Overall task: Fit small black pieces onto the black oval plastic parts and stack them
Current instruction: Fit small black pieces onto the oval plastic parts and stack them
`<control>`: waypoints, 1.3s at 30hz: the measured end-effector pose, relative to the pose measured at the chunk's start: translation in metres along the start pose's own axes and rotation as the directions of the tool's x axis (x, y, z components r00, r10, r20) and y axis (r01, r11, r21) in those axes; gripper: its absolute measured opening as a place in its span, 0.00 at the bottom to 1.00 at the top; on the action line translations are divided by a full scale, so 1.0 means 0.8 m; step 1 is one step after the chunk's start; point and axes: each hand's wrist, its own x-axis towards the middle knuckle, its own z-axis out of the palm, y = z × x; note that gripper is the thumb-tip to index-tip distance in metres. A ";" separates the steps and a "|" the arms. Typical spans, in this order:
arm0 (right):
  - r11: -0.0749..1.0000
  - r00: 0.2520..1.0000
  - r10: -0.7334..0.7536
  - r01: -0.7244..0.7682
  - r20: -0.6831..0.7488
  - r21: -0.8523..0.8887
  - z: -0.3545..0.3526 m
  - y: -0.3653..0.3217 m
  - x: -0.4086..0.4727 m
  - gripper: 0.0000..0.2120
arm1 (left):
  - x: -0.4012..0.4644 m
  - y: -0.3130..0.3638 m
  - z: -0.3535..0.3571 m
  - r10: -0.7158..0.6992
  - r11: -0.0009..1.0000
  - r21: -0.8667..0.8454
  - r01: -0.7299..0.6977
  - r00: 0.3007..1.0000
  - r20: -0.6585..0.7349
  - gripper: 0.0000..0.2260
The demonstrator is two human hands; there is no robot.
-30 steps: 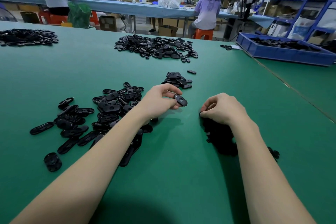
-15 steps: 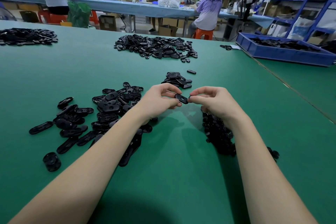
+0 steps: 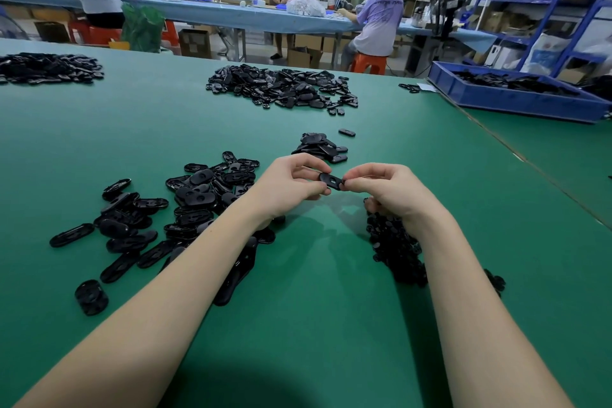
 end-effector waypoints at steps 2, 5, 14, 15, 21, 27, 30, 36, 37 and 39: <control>1.000 1.000 0.001 -0.001 -0.021 -0.004 0.001 0.000 0.000 0.04 | 0.000 0.000 0.001 0.006 1.000 -0.002 -0.006 1.000 0.000 0.10; 0.999 0.998 0.030 -0.032 -0.064 -0.028 0.004 -0.001 0.000 0.03 | -0.001 0.001 0.001 0.024 1.000 0.012 -0.024 1.000 -0.010 0.12; 0.998 0.991 0.048 -0.052 -0.122 -0.030 0.007 -0.003 0.000 0.03 | 0.000 0.001 0.003 0.067 0.997 0.036 -0.066 0.998 -0.016 0.12; 0.998 0.991 0.045 -0.049 -0.122 -0.035 0.007 -0.003 0.000 0.03 | 0.000 0.001 0.004 0.068 0.997 0.039 -0.068 0.998 -0.014 0.12; 0.995 0.992 0.030 -0.040 -0.119 -0.086 0.010 -0.004 -0.002 0.04 | 0.000 0.000 0.005 0.091 0.995 0.052 -0.091 0.996 0.004 0.12; 0.991 0.993 0.012 -0.027 -0.117 -0.129 0.011 0.000 0.002 0.03 | 0.000 -0.001 0.005 0.094 0.993 0.073 -0.095 0.995 0.016 0.12; 0.990 0.992 -0.001 -0.018 -0.126 -0.143 0.012 -0.001 0.004 0.04 | 0.000 -0.001 0.007 0.090 0.994 0.071 -0.089 0.996 -0.009 0.12; 0.981 0.992 -0.044 0.020 -0.122 -0.195 0.012 -0.009 0.001 0.09 | -0.001 0.002 0.008 0.077 0.995 0.069 -0.076 0.997 -0.008 0.12; 0.978 0.992 -0.045 0.019 -0.118 -0.208 0.011 -0.010 0.001 0.09 | -0.001 0.002 0.007 0.062 0.997 0.043 -0.062 0.998 0.004 0.12; 0.972 0.993 -0.041 0.014 -0.108 -0.235 0.010 -0.011 0.001 0.09 | -0.002 0.002 0.004 0.015 0.998 -0.061 -0.013 0.999 0.041 0.12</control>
